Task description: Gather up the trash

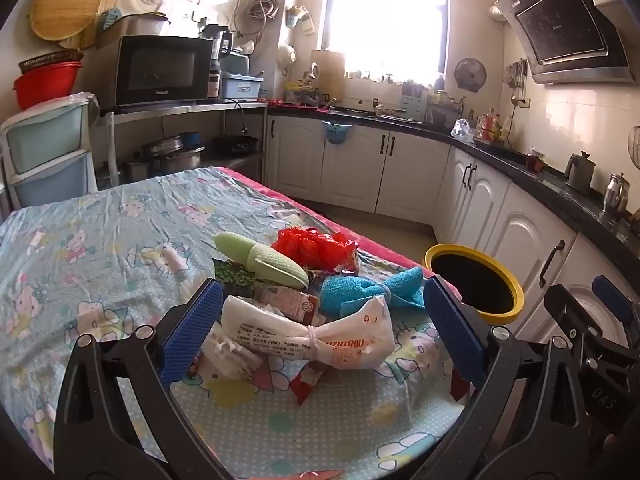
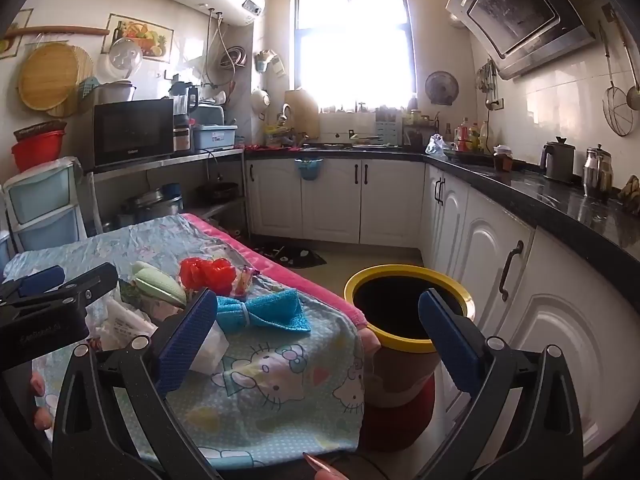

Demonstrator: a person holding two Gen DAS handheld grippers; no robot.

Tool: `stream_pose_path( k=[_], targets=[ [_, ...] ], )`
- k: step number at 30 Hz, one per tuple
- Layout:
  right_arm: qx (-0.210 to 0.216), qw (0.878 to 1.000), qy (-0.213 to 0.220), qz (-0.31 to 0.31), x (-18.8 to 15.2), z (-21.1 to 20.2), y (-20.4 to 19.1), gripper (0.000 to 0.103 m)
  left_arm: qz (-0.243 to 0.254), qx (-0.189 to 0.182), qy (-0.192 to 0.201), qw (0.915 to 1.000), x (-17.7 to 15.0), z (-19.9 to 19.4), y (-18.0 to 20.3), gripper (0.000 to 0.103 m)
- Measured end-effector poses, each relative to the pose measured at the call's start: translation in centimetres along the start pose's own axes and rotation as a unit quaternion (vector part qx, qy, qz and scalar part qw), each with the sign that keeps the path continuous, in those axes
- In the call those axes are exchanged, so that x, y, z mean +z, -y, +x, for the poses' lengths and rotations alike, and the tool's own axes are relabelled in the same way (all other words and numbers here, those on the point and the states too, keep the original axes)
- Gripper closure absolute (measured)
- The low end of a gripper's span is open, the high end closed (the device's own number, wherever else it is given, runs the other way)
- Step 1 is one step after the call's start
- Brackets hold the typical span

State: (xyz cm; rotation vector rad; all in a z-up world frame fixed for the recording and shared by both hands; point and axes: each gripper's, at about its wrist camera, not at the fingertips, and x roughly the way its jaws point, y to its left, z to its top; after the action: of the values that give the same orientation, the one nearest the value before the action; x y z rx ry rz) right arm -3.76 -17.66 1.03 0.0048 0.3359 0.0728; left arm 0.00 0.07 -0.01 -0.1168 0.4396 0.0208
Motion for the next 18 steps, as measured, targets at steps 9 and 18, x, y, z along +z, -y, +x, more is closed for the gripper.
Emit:
stream_pose_path(
  k=[9,18],
  targets=[
    [0.001,1.000,0.002,-0.006,0.10,-0.14,-0.23,0.005,0.005,0.002,-0.001,1.0000,0.02,0.05,-0.05,0.011],
    [-0.001,1.000,0.001,-0.003,0.67,-0.23,0.09,0.005,0.008,0.003,0.004,1.0000,0.11,0.13,0.23,0.010]
  ],
)
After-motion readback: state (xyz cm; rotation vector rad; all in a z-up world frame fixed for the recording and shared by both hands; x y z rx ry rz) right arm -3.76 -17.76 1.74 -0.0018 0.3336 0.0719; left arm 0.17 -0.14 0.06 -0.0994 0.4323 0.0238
